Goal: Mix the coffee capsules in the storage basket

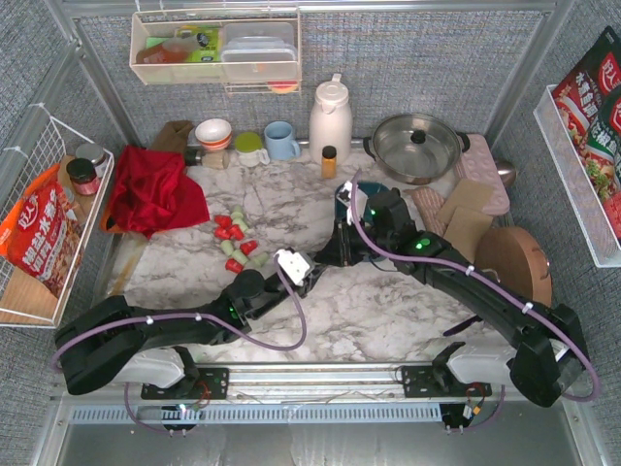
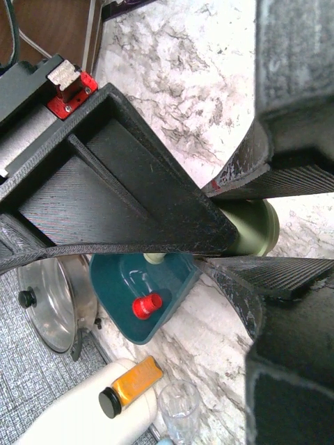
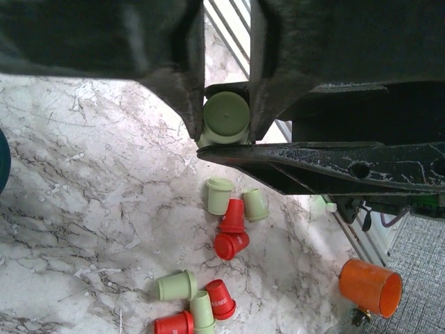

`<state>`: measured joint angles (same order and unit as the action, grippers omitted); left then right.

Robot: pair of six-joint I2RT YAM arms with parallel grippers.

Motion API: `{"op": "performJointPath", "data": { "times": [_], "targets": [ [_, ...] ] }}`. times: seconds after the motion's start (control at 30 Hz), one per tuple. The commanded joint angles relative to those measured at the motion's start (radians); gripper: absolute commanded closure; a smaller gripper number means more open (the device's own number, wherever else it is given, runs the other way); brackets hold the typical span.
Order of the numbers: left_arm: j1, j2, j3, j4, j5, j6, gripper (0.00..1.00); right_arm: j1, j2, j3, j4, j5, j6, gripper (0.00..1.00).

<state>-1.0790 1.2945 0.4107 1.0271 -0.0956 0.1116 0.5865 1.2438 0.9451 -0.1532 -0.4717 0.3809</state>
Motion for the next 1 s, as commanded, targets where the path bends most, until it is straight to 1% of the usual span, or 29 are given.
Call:
{"op": "performJointPath", "data": {
  "times": [0.0,0.13,0.27,0.37,0.63,0.67,0.7,0.87,0.97],
  "targets": [
    [-0.001,0.002,0.016,0.103,-0.03,-0.006,0.67,-0.001,0.008,0.012,-0.07,0.016,0.005,1.0],
    [-0.001,0.006,0.02,0.103,-0.039,-0.018,0.61,-0.001,0.009,0.013,-0.077,0.025,0.007,1.0],
    [-0.001,0.009,0.026,0.103,-0.038,-0.027,0.58,-0.001,0.006,0.014,-0.078,0.033,0.007,1.0],
    [-0.001,0.009,0.028,0.103,-0.044,-0.033,0.49,-0.001,0.002,0.011,-0.078,0.047,0.006,1.0],
    [-0.001,-0.014,0.008,0.122,-0.066,-0.043,0.2,-0.001,-0.011,0.011,-0.097,0.112,-0.015,1.0],
    [-0.001,-0.022,0.003,0.122,-0.066,-0.046,0.04,-0.001,-0.013,0.01,-0.097,0.126,-0.018,1.0],
    [-0.002,-0.033,-0.003,0.122,-0.069,-0.049,0.01,-0.001,-0.015,0.009,-0.097,0.14,-0.021,1.0],
    [-0.001,-0.106,-0.054,0.111,-0.106,-0.079,0.01,-0.003,-0.02,0.003,-0.083,0.271,-0.048,1.0],
    [-0.001,-0.161,-0.077,0.047,-0.175,-0.135,0.01,-0.004,-0.016,-0.014,-0.035,0.434,-0.064,1.0]
  ]
}}
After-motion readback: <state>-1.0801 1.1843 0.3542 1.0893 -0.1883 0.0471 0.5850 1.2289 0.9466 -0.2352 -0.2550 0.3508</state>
